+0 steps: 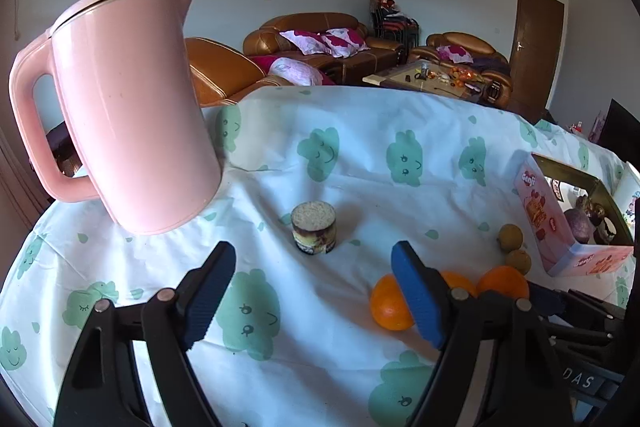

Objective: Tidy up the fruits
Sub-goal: 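Grasp the large orange with the right tool while the left tool reaches toward another orange, then grasp an orange with the left tool while the right tool holds the large orange, then carry both oranges into the pink tin and open both tools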

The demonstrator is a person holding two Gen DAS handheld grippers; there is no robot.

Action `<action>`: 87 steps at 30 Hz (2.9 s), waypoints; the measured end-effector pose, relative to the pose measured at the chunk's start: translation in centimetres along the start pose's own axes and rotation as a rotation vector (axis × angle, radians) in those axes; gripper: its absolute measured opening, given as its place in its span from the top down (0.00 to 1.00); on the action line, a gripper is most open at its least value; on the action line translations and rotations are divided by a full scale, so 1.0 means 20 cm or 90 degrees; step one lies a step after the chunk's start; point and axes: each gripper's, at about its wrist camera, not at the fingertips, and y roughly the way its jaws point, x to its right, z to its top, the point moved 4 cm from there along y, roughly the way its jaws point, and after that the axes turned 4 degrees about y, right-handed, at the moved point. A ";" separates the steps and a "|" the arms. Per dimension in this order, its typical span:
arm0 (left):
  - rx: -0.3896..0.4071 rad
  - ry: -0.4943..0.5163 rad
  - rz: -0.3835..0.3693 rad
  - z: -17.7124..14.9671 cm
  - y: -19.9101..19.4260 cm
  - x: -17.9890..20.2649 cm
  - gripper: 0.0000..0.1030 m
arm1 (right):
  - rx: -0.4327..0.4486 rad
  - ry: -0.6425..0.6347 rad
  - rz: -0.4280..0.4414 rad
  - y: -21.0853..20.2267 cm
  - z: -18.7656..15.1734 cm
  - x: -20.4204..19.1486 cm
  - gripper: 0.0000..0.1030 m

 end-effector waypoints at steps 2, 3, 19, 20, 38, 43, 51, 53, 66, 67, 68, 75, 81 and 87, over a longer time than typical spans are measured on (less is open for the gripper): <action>0.000 0.001 0.002 0.00 0.01 0.00 0.21 | -0.002 -0.006 0.001 0.00 0.00 0.00 0.48; -0.003 -0.003 0.000 0.00 0.01 -0.01 0.20 | -0.003 -0.008 0.003 0.00 0.00 0.00 0.50; -0.011 0.110 -0.104 -0.05 -0.04 0.09 0.25 | 0.060 -0.066 0.032 -0.28 -0.07 0.01 0.52; -0.011 0.136 -0.096 -0.06 -0.04 0.11 0.25 | 0.059 -0.065 0.035 -0.28 -0.07 0.02 0.52; -0.070 0.113 -0.095 -0.08 0.15 0.16 0.30 | 0.038 -0.026 0.053 -0.29 -0.07 0.08 0.51; -0.089 0.146 -0.134 -0.14 0.12 0.20 0.60 | 0.042 -0.018 0.052 -0.30 -0.06 0.09 0.51; -0.096 0.140 -0.075 -0.10 0.18 0.19 0.41 | 0.041 -0.016 0.053 -0.30 -0.06 0.09 0.51; -0.101 0.136 -0.073 -0.09 0.20 0.19 0.39 | 0.040 -0.021 0.051 -0.29 -0.07 0.09 0.51; -0.055 0.091 -0.100 -0.05 0.14 0.12 0.58 | 0.057 -0.042 0.028 -0.30 -0.07 0.08 0.51; -0.037 0.088 -0.088 -0.05 0.11 0.10 0.58 | 0.066 -0.042 0.027 -0.32 -0.07 0.08 0.51; -0.019 0.087 -0.071 -0.04 0.08 0.08 0.58 | 0.076 -0.042 0.026 -0.34 -0.06 0.09 0.51; 0.116 -0.055 -0.008 0.07 -0.11 -0.15 0.58 | 0.161 -0.036 0.002 -0.51 0.05 0.16 0.52; 0.131 -0.103 0.035 0.05 -0.10 -0.20 0.58 | 0.209 0.002 -0.028 -0.63 0.16 0.33 0.52; 0.138 -0.078 0.016 0.03 -0.12 -0.05 0.58 | 0.254 0.025 -0.095 -0.73 0.23 0.54 0.52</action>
